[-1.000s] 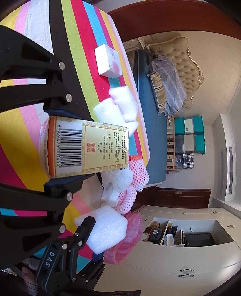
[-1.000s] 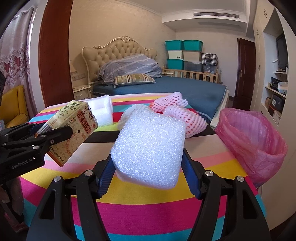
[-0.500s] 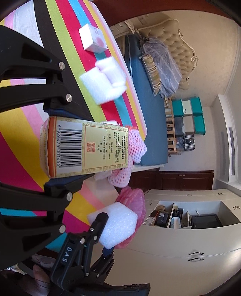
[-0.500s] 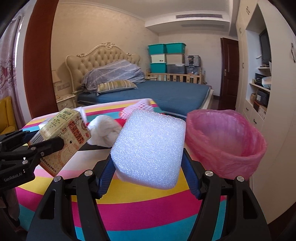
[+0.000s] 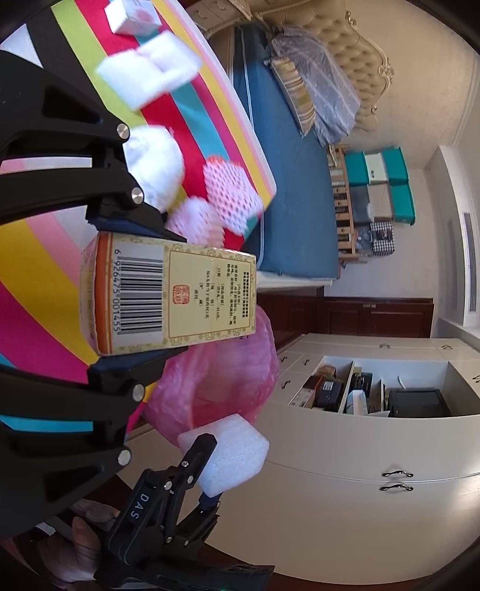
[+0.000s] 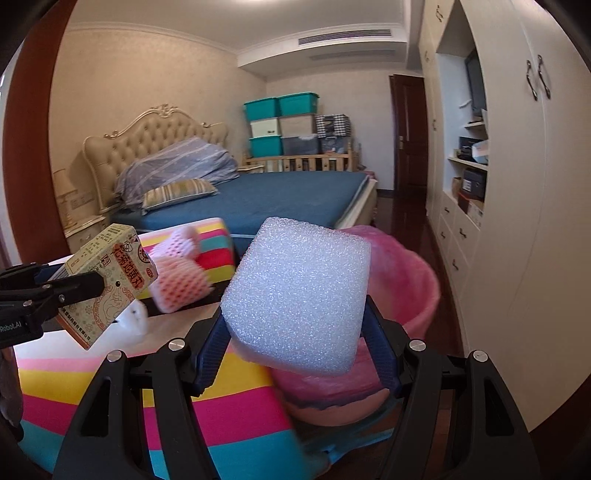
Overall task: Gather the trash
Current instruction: 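Carry the medicine box and foam block to the pink bin and release both, then grasp the clear plastic bag with the right tool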
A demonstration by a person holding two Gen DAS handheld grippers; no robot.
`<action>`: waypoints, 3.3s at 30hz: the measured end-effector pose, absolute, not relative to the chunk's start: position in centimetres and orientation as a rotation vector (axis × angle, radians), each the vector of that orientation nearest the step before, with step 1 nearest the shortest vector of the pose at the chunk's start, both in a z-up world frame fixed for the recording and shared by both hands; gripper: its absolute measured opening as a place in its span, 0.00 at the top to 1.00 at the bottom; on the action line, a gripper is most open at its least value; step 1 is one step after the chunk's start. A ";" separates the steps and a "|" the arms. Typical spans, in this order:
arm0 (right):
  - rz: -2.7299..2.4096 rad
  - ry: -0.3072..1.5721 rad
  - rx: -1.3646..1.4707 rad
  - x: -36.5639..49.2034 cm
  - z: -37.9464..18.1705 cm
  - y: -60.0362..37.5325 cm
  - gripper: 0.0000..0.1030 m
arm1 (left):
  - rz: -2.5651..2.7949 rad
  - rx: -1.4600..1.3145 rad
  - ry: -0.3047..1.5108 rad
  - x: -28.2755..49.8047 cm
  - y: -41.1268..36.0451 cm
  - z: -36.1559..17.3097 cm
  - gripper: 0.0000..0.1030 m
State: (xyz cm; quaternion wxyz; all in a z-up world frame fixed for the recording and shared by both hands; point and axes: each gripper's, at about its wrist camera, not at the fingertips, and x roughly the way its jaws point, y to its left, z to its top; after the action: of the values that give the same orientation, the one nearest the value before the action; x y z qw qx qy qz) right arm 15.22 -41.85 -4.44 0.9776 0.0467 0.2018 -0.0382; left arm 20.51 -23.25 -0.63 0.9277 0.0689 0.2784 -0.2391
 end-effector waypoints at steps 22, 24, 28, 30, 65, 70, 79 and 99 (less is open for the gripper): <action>-0.089 0.432 -0.044 20.7 -7.0 -46.2 0.18 | -0.574 0.095 0.634 31.4 -35.0 -1.4 0.26; -0.097 0.438 -0.035 20.4 -7.1 -46.3 0.18 | -0.553 0.103 0.623 31.1 -34.1 -1.4 0.22; -0.103 0.410 -0.006 18.6 -6.8 -46.1 0.18 | -0.476 0.102 0.578 29.3 -30.9 -1.1 0.06; -0.097 0.397 0.000 17.8 -6.5 -45.7 0.18 | -0.441 0.116 0.563 28.1 -29.3 -1.2 0.05; 0.308 0.611 -0.125 24.8 -4.9 -20.0 0.18 | 0.151 0.085 0.546 17.1 6.9 -2.8 0.05; 0.292 0.667 -0.125 27.1 -5.5 -19.5 0.18 | 0.161 0.051 0.563 16.9 8.1 -3.7 0.05; 0.314 0.756 -0.176 29.1 -6.9 -17.8 0.21 | 0.124 0.029 0.580 17.0 7.9 -4.0 0.05; 0.327 0.615 -0.084 25.0 -5.1 -19.2 0.76 | -0.155 0.085 0.755 26.1 0.8 -4.6 0.05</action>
State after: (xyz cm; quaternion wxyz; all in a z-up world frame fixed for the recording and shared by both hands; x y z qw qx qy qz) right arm 24.96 -19.21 -5.07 0.9391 -0.0411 0.3013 0.1599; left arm 26.09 0.83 -4.60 0.9258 0.0414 0.3681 -0.0754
